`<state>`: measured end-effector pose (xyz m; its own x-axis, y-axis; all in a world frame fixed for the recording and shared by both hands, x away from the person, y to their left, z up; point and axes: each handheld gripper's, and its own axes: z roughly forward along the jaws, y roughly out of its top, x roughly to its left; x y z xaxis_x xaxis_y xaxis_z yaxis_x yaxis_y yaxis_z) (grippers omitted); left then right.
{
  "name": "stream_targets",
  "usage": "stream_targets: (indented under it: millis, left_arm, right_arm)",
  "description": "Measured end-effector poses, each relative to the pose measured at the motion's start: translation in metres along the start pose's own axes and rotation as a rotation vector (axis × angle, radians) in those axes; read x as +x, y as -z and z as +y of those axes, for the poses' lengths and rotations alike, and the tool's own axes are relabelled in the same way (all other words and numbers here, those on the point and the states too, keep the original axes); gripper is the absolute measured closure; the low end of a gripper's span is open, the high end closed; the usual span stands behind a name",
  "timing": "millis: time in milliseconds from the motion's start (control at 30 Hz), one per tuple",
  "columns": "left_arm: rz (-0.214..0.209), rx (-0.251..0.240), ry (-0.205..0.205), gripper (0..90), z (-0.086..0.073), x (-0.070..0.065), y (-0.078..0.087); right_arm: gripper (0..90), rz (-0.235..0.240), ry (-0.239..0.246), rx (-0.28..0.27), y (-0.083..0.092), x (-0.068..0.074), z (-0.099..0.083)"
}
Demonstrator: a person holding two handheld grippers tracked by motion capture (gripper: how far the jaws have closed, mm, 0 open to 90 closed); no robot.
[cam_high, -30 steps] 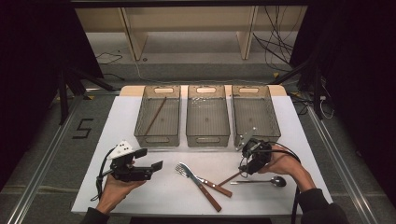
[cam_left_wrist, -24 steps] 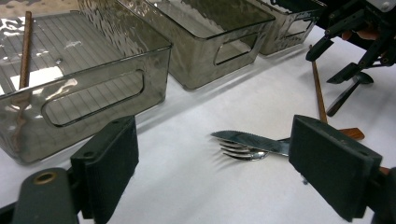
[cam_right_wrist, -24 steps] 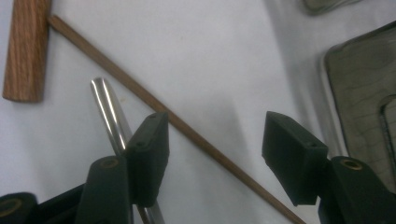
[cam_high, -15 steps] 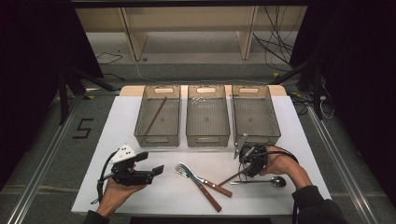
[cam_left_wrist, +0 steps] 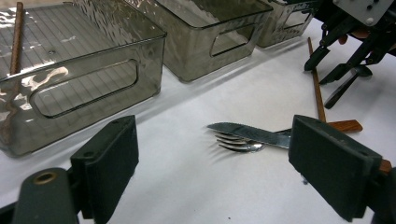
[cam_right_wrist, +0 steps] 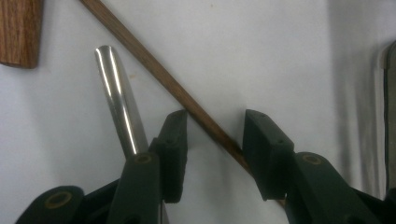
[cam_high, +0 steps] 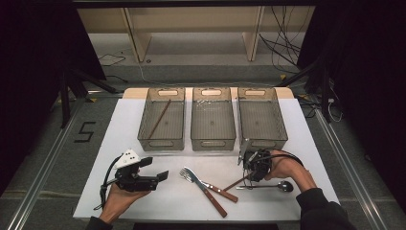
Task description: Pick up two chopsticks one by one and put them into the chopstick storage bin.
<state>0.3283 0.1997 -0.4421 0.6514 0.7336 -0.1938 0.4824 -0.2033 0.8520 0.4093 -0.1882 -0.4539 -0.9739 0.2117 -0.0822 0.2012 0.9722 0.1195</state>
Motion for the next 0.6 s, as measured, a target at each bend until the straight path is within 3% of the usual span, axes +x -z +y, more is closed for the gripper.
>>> stream_targets:
  millis: [600]
  left_arm:
    - [-0.002,0.006,-0.002,15.7,-0.0007,-0.0003,-0.0004]
  right_arm:
    - [72.1,0.029,0.052,0.071,-0.0007,0.0023,0.0105]
